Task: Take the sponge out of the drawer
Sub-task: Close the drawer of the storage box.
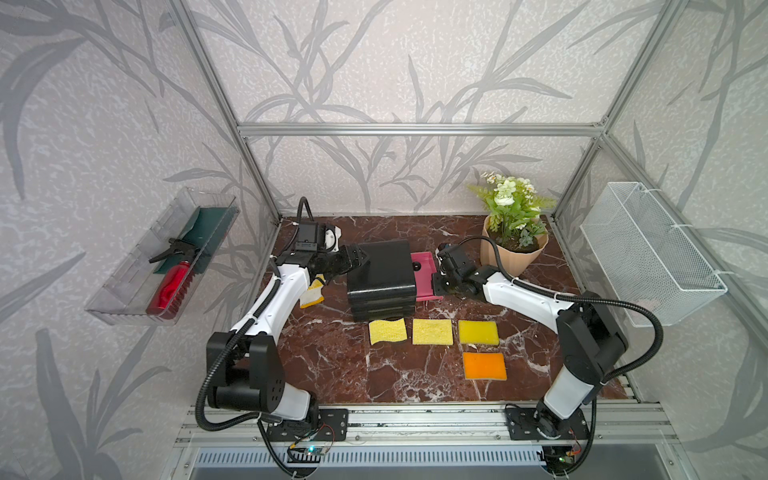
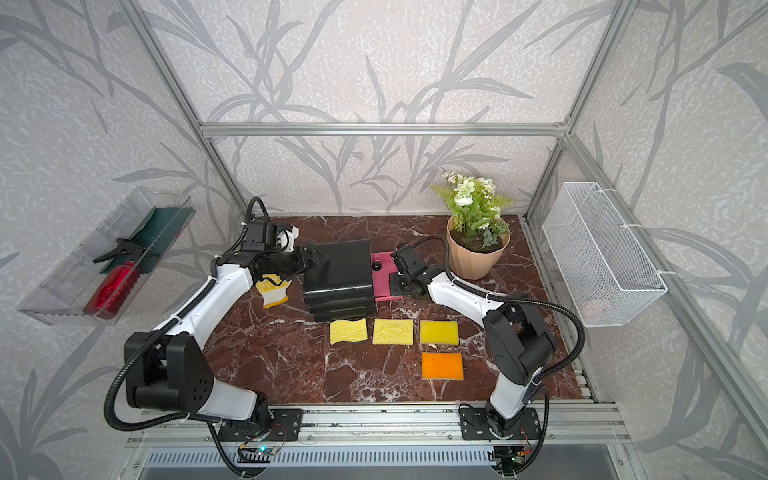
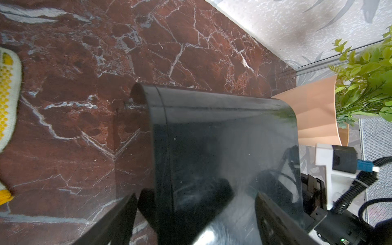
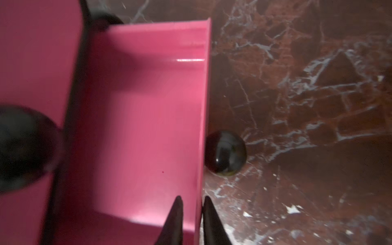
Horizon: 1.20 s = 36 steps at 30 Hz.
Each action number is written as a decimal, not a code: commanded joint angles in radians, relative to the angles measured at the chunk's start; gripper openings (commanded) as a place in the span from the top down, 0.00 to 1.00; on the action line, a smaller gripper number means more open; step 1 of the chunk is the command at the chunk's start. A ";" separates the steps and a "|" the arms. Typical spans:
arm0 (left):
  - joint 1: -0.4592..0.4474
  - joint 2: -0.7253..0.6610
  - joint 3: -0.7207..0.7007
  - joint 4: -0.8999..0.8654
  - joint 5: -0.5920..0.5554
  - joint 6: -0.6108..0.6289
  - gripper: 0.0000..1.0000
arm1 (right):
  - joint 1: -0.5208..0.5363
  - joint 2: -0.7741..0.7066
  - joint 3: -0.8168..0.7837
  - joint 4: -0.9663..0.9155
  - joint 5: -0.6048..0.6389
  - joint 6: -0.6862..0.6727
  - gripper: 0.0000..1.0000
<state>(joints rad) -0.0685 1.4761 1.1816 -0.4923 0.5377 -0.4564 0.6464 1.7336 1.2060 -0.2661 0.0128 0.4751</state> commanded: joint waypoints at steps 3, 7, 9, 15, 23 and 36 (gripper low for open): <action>-0.009 0.003 0.001 0.009 0.028 0.008 0.14 | 0.010 -0.021 0.024 0.076 -0.014 -0.003 0.55; -0.010 0.004 0.004 0.003 0.021 0.010 0.14 | 0.001 -0.108 -0.023 0.061 0.086 -0.031 0.46; -0.009 0.001 0.005 0.001 0.018 0.013 0.14 | -0.013 -0.133 -0.040 0.040 0.116 -0.043 0.40; -0.009 -0.001 0.007 -0.003 0.013 0.018 0.14 | -0.062 -0.180 -0.105 -0.006 0.174 -0.071 0.30; -0.009 0.002 0.003 0.000 0.024 0.023 0.12 | -0.069 -0.151 -0.165 0.037 0.055 -0.148 0.20; -0.008 0.002 0.000 0.012 0.051 0.016 0.12 | -0.031 -0.038 -0.132 0.149 -0.121 -0.127 0.13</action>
<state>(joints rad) -0.0696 1.4761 1.1816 -0.4927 0.5415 -0.4526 0.5934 1.6871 1.0477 -0.1864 -0.0475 0.3454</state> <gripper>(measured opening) 0.880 0.879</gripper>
